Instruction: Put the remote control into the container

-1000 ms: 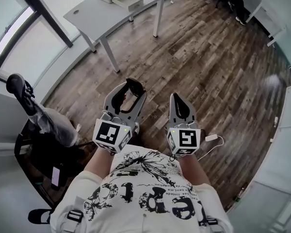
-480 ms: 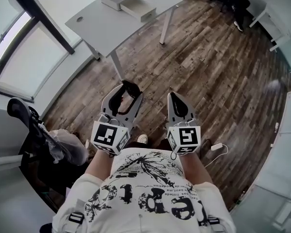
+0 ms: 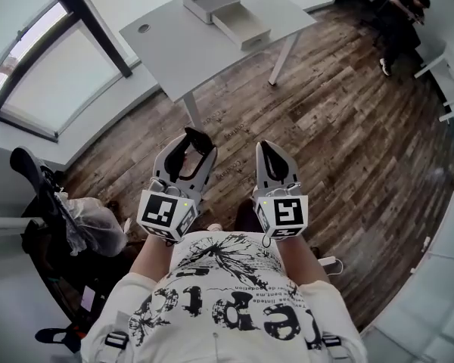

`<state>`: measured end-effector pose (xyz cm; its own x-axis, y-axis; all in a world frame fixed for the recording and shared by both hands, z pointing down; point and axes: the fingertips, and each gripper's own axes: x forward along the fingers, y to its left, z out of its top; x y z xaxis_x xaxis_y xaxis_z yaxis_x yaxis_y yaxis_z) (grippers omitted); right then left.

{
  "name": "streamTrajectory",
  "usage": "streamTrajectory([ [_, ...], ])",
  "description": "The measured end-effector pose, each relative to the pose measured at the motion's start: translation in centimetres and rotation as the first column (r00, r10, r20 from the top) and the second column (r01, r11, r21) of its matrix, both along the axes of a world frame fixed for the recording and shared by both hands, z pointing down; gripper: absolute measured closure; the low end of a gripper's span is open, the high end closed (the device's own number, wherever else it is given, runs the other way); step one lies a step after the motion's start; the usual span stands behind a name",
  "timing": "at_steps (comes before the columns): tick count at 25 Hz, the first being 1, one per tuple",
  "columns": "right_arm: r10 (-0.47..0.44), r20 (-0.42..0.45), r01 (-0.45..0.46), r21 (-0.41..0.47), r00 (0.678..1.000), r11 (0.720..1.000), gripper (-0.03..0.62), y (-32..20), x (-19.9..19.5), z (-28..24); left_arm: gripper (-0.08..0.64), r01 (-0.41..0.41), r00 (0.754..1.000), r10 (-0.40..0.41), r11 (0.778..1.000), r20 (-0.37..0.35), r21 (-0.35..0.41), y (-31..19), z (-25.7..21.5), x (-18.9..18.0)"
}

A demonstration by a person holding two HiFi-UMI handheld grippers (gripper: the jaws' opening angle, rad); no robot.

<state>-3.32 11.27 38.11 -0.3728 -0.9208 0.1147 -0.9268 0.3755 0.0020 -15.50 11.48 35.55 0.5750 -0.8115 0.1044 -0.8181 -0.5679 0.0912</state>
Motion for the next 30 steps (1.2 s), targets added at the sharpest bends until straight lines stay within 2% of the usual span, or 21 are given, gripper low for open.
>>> streamTrajectory([
  [9,-0.112,0.0,0.112,0.034,0.994,0.993,0.591,-10.8,9.6,-1.5,0.324,0.081,0.997,-0.081,0.996,0.0,0.025,-9.9,-1.4,10.7],
  [12,-0.114,0.003,0.114,0.032,0.994,0.993,0.591,-13.7,13.3,-1.5,0.324,0.077,0.997,-0.077,0.997,-0.006,0.025,-12.6,-1.6,14.6],
  [16,-0.071,0.027,0.071,0.027,0.997,0.997,0.591,-16.7,17.8,-1.2,0.324,0.038,0.999,-0.039,0.999,0.025,0.025,-15.3,-1.5,19.3],
  [22,-0.018,0.058,0.018,0.011,0.998,1.0,0.591,-20.7,21.3,-0.3,0.324,0.018,0.999,-0.018,1.0,0.051,0.001,-20.2,-0.9,21.7],
  [27,0.018,0.048,-0.018,0.002,0.999,1.0,0.591,-25.8,21.6,0.4,0.324,-0.036,0.998,0.038,0.999,0.051,-0.037,-25.8,0.4,22.6],
  [30,0.044,0.041,-0.044,-0.001,0.998,0.999,0.591,-30.1,21.5,0.4,0.324,-0.079,0.996,0.08,0.997,0.038,-0.022,-30.5,0.1,23.2],
])
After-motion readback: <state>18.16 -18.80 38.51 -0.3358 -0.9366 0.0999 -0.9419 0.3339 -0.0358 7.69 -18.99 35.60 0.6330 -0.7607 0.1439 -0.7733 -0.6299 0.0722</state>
